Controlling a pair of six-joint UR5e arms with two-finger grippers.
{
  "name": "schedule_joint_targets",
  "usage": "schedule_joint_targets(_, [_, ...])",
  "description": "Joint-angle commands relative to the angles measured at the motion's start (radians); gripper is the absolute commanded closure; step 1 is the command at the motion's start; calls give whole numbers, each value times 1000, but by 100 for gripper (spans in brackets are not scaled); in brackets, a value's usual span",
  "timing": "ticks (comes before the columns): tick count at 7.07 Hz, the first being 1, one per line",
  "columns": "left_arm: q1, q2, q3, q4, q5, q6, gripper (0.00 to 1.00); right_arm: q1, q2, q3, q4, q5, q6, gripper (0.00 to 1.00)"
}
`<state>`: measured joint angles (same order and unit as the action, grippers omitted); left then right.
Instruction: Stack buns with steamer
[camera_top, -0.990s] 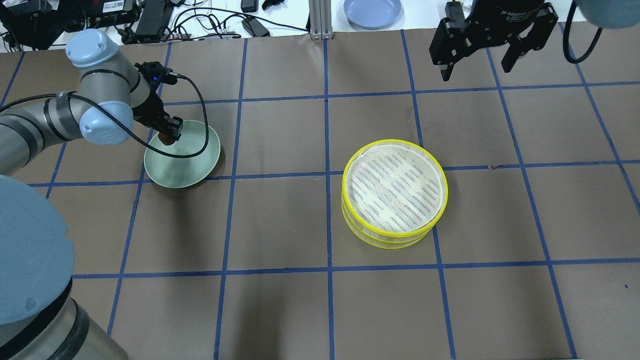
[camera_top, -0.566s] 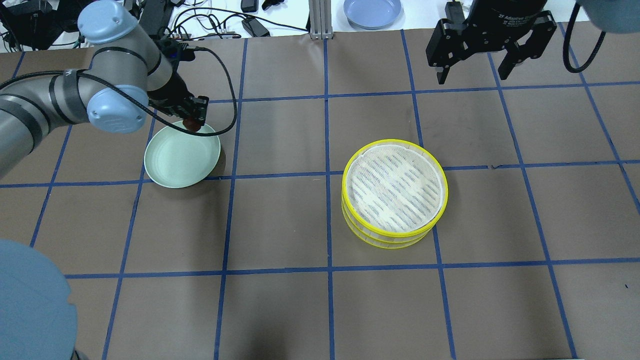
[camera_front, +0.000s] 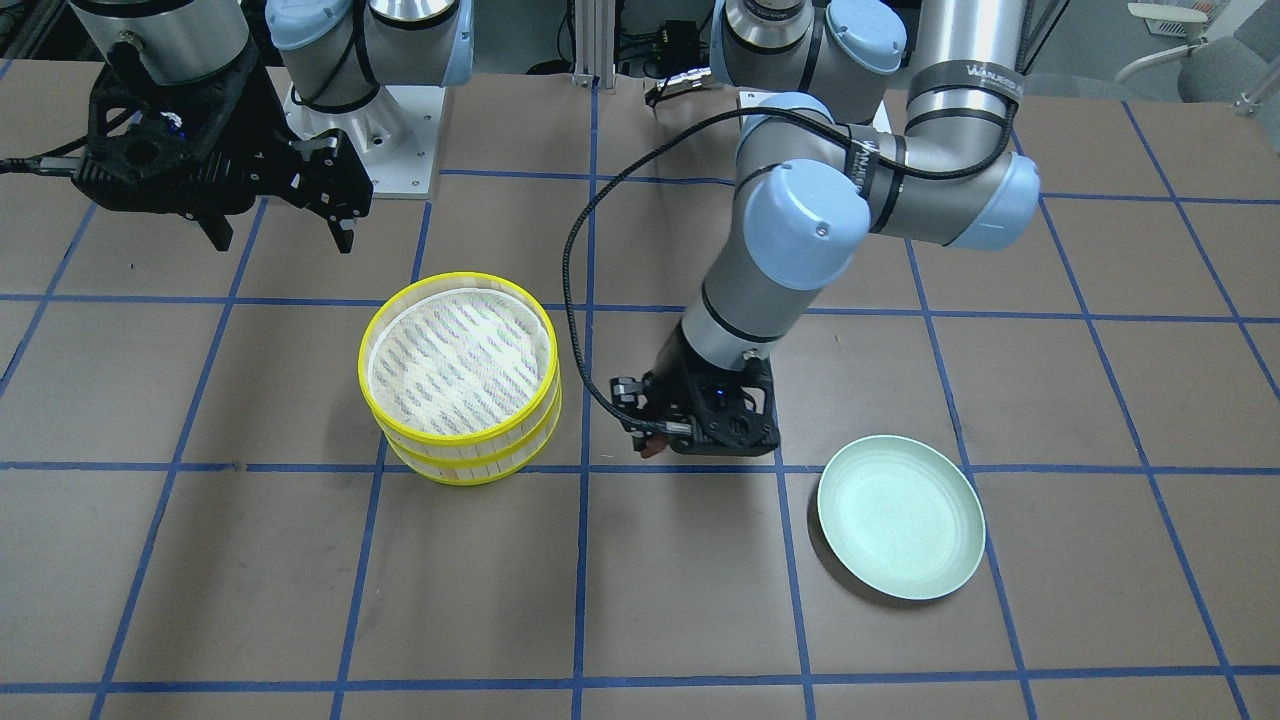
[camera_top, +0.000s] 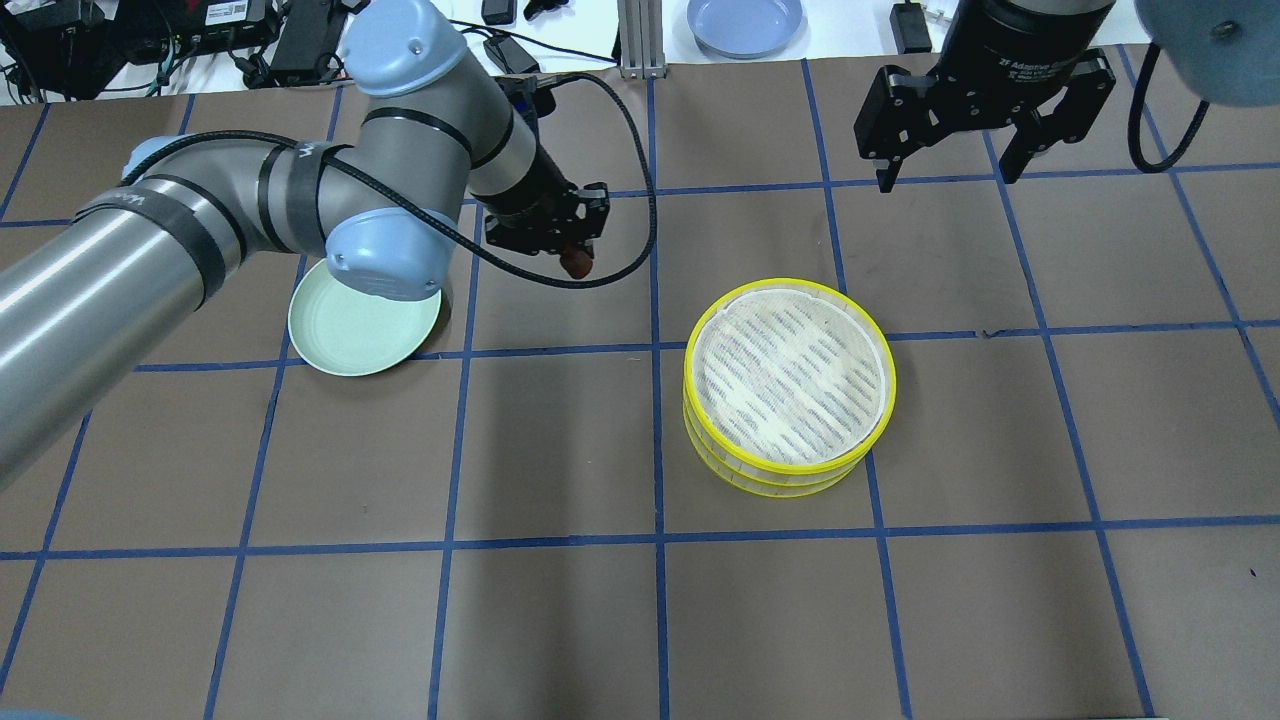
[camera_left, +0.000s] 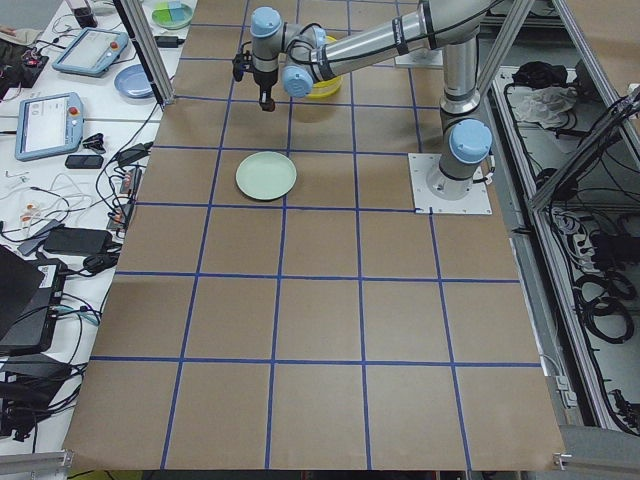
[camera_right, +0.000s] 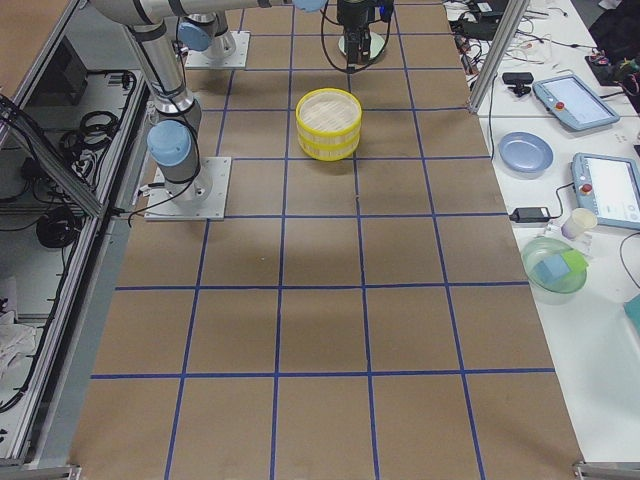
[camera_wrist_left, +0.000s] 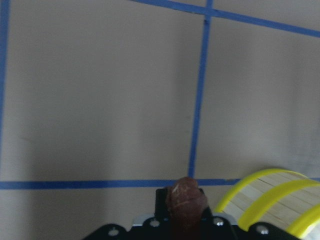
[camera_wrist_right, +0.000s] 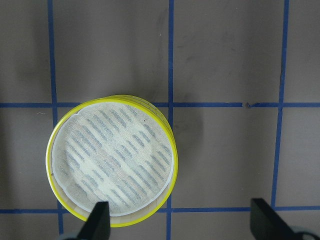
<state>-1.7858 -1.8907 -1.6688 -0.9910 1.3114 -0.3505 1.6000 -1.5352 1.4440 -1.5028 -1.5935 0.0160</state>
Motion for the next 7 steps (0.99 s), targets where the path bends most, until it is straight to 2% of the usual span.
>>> schedule_joint_targets(1, [-162,9,-3,6,-73,-167,100,0,-2,1,0,1,-5,0])
schedule_joint_targets(3, [-237,5,-14,3,-84,-231,100,0,-3,3,0,1,-4,0])
schedule_joint_targets(4, [-254,1,-14,2,-84,-232,83,0,-2,3,0,1,-7,0])
schedule_joint_targets(5, [-257,-2,-16,-1,-83,-235,18,0,-2,3,0,3,-7,0])
schedule_joint_targets(6, [-257,2,-14,0,-83,-232,0,0,-3,3,1,1,-8,0])
schedule_joint_targets(7, [-253,4,-14,-1,-75,-225,0,0,-2,3,1,1,-8,0])
